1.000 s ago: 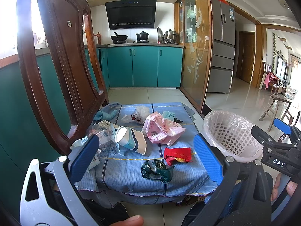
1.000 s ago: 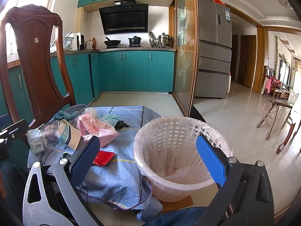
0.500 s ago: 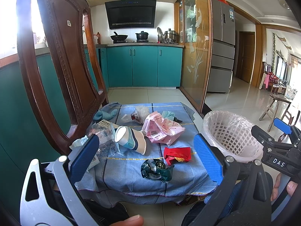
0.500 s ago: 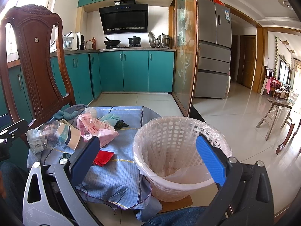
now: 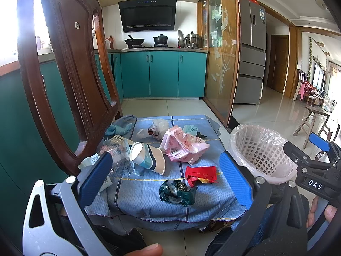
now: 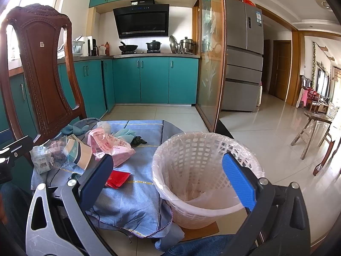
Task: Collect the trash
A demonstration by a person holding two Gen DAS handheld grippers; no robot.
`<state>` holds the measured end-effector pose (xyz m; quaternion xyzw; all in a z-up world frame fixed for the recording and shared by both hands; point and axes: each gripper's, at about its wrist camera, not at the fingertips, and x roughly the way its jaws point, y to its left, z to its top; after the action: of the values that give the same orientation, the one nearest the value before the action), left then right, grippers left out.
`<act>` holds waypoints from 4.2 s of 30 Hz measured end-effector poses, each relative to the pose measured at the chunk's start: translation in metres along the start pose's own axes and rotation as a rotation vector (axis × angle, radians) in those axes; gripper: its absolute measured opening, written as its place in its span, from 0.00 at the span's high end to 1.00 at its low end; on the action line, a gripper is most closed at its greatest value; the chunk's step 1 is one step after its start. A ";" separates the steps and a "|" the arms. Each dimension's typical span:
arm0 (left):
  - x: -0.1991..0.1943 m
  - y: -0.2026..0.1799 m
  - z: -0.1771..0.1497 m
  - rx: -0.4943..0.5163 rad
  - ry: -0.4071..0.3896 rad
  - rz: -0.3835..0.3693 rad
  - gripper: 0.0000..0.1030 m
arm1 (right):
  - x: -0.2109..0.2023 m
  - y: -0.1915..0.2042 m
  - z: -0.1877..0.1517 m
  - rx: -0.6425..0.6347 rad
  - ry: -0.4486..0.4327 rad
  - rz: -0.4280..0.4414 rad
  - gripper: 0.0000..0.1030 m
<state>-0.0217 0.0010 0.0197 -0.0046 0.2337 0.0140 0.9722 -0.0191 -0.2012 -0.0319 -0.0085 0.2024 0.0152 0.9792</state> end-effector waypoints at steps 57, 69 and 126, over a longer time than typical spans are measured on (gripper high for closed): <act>0.158 0.005 -0.071 0.030 0.487 -0.204 0.39 | 0.225 0.092 -0.033 -0.397 0.541 0.540 0.73; 0.133 0.023 -0.056 -0.019 0.353 -0.148 0.44 | 0.198 0.074 -0.021 -0.295 0.468 0.611 0.74; 0.148 -0.096 -0.021 0.237 0.105 -0.047 0.09 | 0.151 -0.157 0.010 0.394 0.046 -0.029 0.16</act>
<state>0.1032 -0.0919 -0.0663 0.1040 0.2843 -0.0367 0.9524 0.1285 -0.3538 -0.0813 0.1800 0.2238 -0.0389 0.9571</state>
